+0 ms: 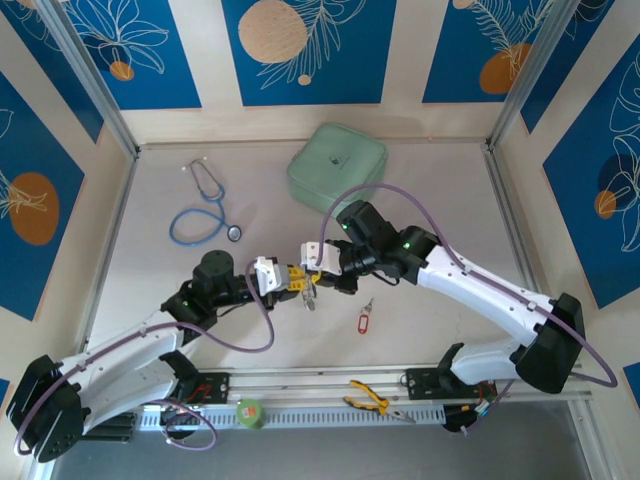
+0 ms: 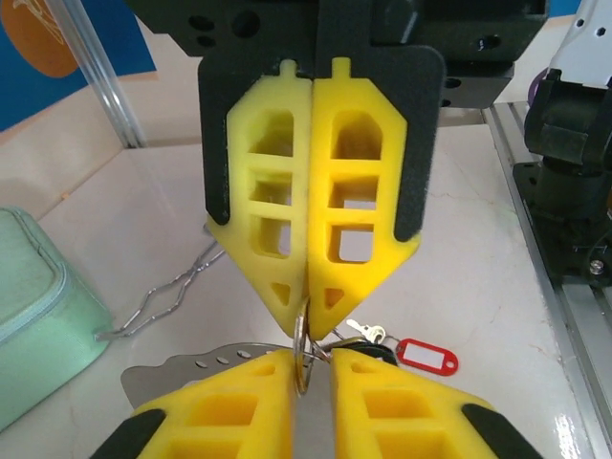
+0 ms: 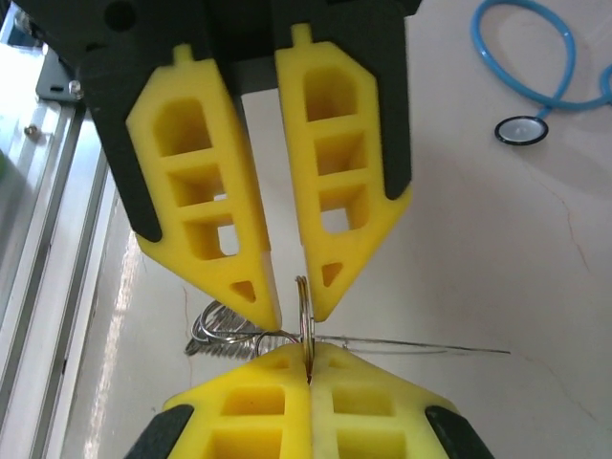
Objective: Put the keys on the keyring
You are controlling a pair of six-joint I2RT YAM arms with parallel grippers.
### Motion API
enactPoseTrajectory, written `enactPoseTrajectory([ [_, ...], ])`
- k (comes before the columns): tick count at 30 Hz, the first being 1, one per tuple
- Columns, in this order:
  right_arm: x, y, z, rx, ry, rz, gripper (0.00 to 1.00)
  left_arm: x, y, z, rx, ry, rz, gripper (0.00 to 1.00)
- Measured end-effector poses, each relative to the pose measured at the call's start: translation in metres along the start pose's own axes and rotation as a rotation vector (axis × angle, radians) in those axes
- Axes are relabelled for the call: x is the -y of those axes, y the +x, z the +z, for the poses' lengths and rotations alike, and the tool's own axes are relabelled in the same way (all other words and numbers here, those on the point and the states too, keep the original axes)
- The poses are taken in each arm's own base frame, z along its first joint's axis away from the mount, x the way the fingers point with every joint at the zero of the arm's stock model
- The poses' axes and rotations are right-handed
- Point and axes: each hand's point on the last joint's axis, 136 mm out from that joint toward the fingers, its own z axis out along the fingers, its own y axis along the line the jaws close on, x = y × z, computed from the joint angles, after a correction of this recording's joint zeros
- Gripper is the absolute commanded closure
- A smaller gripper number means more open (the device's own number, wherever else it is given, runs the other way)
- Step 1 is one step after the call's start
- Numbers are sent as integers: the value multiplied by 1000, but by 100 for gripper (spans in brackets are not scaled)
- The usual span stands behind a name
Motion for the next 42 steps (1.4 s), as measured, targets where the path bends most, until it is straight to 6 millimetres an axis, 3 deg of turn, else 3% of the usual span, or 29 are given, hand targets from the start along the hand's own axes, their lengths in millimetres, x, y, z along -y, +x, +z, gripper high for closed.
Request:
enactPoseTrajectory([
  [6,-3,2,5,-47,-12,-38,100,0,0,0,-1,2,-2,100],
  [9,0,1,2,-23,-12,9,75,0,-3,0,13,-2,-1,100],
  [13,9,-2,-17,124,5,111,62,-2,-8,-1,64,-17,-10,100],
  [17,6,4,-34,273,20,194,62,0,-4,0,115,-28,-46,100],
  [21,0,4,-31,358,3,244,64,0,2,2,143,-29,-85,100],
  [26,-3,7,-27,398,0,267,65,0,-8,2,189,-19,-75,100],
  [35,-2,-5,-47,478,56,203,65,5,-9,4,199,18,-75,100],
  [42,-8,-6,-36,470,-9,200,66,9,-9,4,201,38,-73,100],
])
